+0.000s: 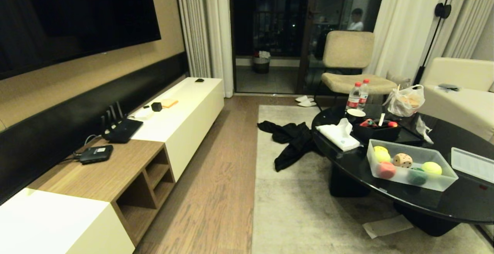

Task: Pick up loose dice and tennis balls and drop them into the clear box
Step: Put the toys in the box

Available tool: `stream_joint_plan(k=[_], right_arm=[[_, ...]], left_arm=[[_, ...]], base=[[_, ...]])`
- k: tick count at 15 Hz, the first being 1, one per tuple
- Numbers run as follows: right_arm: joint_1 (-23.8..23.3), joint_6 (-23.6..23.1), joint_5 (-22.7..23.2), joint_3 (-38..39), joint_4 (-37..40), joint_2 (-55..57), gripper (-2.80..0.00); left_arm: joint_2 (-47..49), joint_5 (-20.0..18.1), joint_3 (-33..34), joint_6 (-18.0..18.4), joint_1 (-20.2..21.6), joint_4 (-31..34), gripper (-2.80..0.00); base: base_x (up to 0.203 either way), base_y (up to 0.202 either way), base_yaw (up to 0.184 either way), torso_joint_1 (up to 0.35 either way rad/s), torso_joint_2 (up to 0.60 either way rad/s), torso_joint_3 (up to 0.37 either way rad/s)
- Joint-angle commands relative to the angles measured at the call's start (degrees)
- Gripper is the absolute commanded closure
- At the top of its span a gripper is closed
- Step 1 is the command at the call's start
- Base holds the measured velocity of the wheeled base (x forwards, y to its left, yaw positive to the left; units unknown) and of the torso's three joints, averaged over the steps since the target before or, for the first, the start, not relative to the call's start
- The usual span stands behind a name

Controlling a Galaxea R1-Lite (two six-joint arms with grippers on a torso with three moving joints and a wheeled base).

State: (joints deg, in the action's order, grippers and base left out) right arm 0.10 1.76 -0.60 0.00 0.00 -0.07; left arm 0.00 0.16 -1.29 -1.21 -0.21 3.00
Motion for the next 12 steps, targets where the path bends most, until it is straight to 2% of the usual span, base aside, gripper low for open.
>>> stream_joint_plan(k=[1,12], right_arm=[[-0.01,0.00,-0.01,0.09,0.00,0.07,0.00],[-0.01,0.00,-0.01,0.06,0.00,0.07,0.00]], left_arm=[[0.00,0.02,-0.03,-0.02,-0.05,-0.01,0.00],[0.00,0.02,-0.03,-0.11,-0.05,-0.10,0.00]], base=[[0.000,-0.171,-0.009,0.002,0.00,0.005],[0.000,-0.178,-0.004,0.001,0.00,0.003]])
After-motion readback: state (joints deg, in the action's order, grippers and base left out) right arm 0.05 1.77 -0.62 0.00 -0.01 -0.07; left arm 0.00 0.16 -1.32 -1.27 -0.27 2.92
